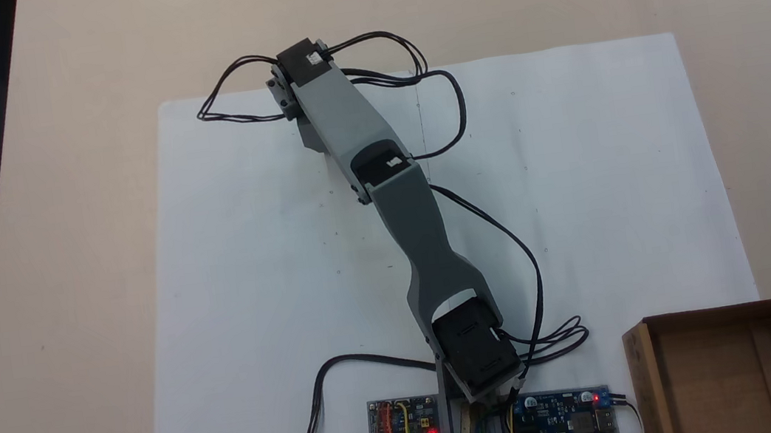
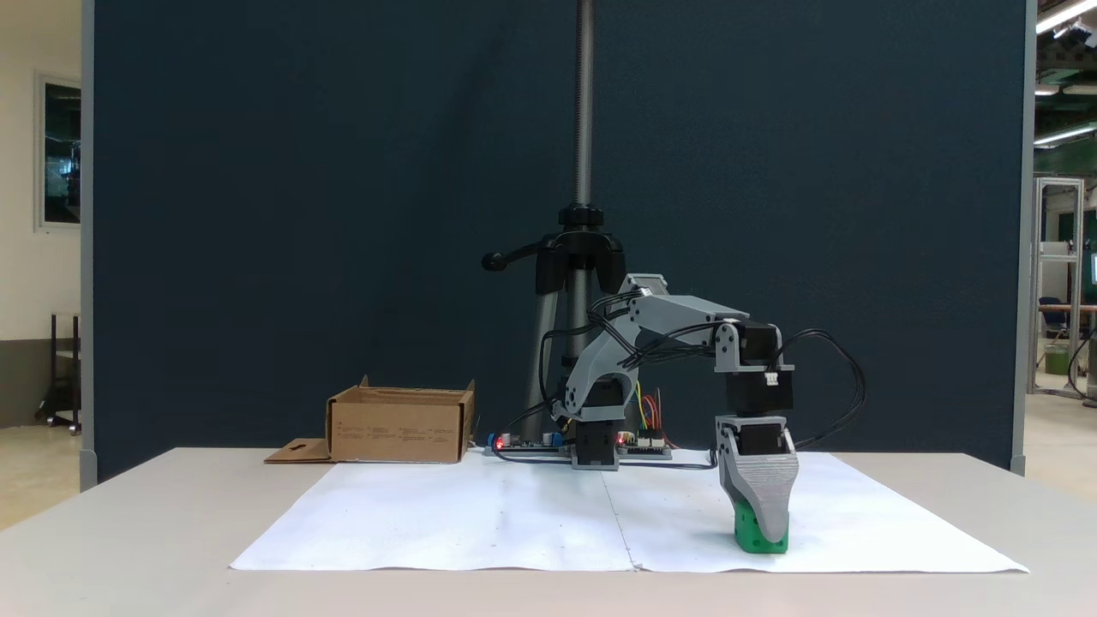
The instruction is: Grasp a green dice and put it in the bin.
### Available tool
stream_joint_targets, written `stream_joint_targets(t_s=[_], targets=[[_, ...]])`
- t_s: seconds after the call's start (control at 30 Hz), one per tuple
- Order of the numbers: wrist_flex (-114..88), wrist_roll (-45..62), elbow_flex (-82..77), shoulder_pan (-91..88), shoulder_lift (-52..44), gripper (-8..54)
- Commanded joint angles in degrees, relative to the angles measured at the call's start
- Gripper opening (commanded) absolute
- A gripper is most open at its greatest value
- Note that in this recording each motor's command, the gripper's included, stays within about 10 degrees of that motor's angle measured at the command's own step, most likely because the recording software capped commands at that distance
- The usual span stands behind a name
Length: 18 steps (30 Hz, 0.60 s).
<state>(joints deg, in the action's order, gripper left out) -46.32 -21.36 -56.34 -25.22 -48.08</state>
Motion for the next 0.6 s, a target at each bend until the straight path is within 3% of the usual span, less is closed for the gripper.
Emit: stream_joint_targets(t_s=[0.0,0.57], targets=[[1.58,-4.83,2.72,-0.97,-1.23,34.0],[1.05,-4.75,2.55,-0.26,-0.35,28.3]])
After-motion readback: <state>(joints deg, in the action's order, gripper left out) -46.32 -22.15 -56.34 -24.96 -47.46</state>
